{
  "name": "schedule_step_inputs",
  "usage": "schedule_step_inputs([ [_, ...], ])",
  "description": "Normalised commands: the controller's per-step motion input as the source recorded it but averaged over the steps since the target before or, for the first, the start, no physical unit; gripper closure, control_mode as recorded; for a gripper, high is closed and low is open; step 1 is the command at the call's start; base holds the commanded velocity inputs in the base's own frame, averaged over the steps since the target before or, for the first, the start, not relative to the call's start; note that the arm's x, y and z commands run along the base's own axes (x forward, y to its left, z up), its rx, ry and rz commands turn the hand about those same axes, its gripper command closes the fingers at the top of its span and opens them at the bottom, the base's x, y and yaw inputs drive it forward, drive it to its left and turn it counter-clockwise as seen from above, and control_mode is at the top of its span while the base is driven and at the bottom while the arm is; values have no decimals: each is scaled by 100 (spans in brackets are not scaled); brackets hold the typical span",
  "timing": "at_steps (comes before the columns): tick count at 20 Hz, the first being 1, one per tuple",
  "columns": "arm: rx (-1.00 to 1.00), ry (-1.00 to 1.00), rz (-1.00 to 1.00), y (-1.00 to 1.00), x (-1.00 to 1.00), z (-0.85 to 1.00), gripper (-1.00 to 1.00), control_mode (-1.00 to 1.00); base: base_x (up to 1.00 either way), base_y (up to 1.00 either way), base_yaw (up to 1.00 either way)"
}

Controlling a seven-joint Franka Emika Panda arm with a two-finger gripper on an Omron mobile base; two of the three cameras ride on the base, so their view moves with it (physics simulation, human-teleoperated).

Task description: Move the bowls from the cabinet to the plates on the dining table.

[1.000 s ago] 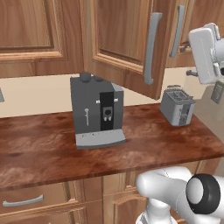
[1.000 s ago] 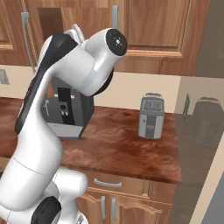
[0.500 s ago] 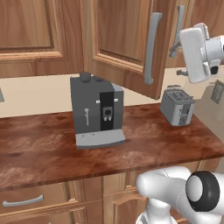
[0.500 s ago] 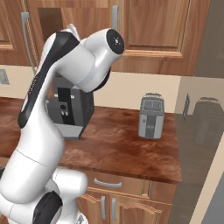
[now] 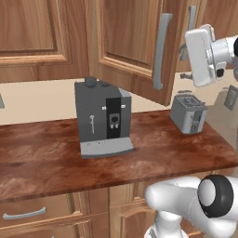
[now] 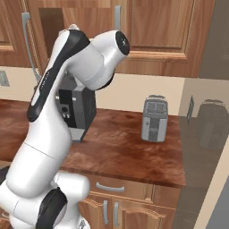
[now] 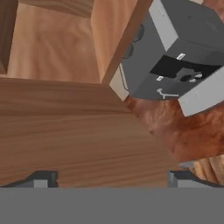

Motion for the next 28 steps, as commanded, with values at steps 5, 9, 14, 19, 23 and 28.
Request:
schedule_step_inputs([
  [5,5,0,1,0,56,0,-100,-100,0,0,0],
  [9,5,0,3,0,58,0,-100,-100,0,0,0],
  [14,6,0,5,17,12,0,-100,-100,0,0,0],
  [19,4,0,6,29,-19,0,-100,-100,0,0,0],
  [23,2,-8,8,28,-54,0,-100,-100,0,0,0],
  [28,0,-4,10,35,-37,0,-100,-100,0,0,0],
])
